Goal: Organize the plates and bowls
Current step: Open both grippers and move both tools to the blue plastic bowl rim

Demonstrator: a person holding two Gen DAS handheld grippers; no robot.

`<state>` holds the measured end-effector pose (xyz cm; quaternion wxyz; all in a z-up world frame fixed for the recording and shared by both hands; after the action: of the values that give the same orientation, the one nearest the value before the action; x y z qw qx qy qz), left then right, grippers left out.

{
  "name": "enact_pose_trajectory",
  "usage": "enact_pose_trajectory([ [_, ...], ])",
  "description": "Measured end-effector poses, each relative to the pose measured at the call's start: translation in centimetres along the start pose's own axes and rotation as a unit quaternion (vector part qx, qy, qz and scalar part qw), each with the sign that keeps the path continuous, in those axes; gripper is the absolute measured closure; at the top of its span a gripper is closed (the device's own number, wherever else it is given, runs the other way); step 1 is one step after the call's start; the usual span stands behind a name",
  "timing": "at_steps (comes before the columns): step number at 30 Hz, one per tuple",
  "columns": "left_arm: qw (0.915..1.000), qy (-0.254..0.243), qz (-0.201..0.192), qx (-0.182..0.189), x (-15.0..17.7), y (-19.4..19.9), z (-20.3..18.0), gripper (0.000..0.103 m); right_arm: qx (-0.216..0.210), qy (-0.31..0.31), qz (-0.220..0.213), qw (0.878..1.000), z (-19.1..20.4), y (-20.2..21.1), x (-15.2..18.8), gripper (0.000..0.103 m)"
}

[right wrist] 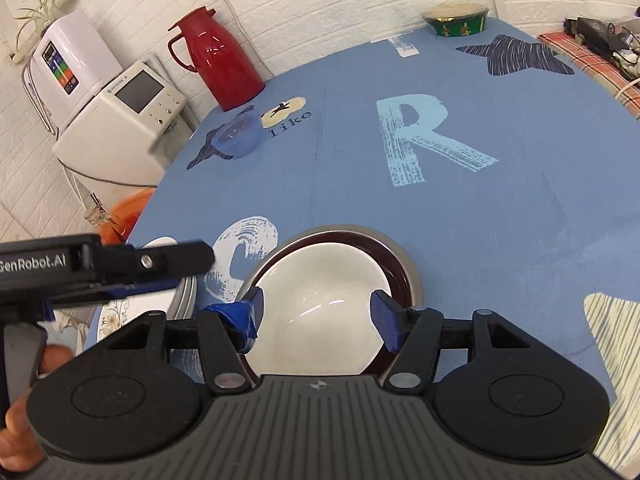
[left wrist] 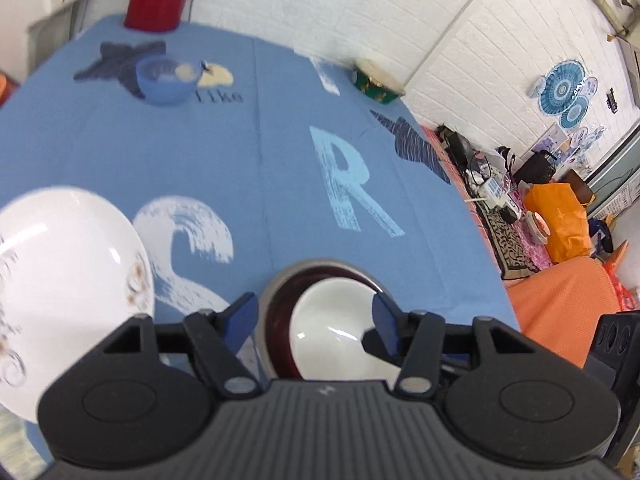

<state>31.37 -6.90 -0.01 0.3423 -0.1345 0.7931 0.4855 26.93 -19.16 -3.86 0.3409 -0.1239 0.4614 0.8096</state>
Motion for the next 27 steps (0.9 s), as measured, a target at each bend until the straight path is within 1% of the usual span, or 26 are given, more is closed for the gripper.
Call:
enact_pose_trajectory([
  [2,0.9995,-0.021,-0.016,-0.02,-0.8,0.5,0.5,0.048,0.001,-0.011,0.007,1.0,0.1,0.0,-0.4,0.058],
  [5,0.9975,-0.041,-0.035,-0.046,-2.2,0.9,1.6,0.047,0.023,-0.033,0.012,0.999,0.4,-0.5,-1.8,0.057],
  [7,0.997,-0.045,-0.037,-0.052,-3.1,0.8,2.5,0.047,0.004,-0.033,0.014,0.999,1.2,-1.1,-2.7,0.056],
  [9,0.9969,-0.044,-0.036,-0.055,-3.8,0.5,3.6,0.047,-0.013,-0.033,0.003,0.999,2.0,-1.9,-4.0,0.056],
  [11,0.996,-0.045,-0.037,-0.068,-4.6,0.1,5.1,0.047,-0.032,-0.018,-0.011,0.999,2.9,-3.1,-5.2,0.055],
  [12,0.9952,-0.046,-0.036,-0.079,-4.9,-0.1,6.0,0.047,-0.032,-0.005,-0.009,0.999,3.3,-3.9,-5.5,0.055],
  [15,0.9937,-0.044,-0.03,-0.099,-5.8,-1.0,8.5,0.047,-0.009,0.027,0.037,0.999,3.8,-7.2,-6.0,0.055],
  [18,0.9925,-0.041,-0.023,-0.113,-6.8,-1.9,10.9,0.047,0.002,0.011,0.071,0.997,3.8,-10.0,-6.8,0.055],
  [20,0.9923,-0.036,-0.018,-0.117,-7.5,-2.5,12.5,0.047,0.013,0.007,0.077,0.997,4.0,-11.6,-7.5,0.055],
  [24,0.9932,-0.021,-0.007,-0.115,-9.0,-3.6,15.7,0.047,0.023,0.041,0.081,0.996,5.7,-14.4,-9.1,0.055],
  [27,0.9937,0.01,-0.021,-0.109,-11.0,-3.9,19.1,0.047,0.013,0.067,0.086,0.994,8.0,-16.7,-10.5,0.055],
])
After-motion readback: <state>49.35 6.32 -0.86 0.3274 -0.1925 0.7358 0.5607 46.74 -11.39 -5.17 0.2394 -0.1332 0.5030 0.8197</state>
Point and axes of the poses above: each gripper's, at about its wrist camera, not at the fingertips, and y roughly against the way its jaws point, z to its left, x to its underside, the point moved 10 cm from there along -y, roughly the way its jaws point, and after that the axes turned 13 degrees about -y, right-handed, at the moved point
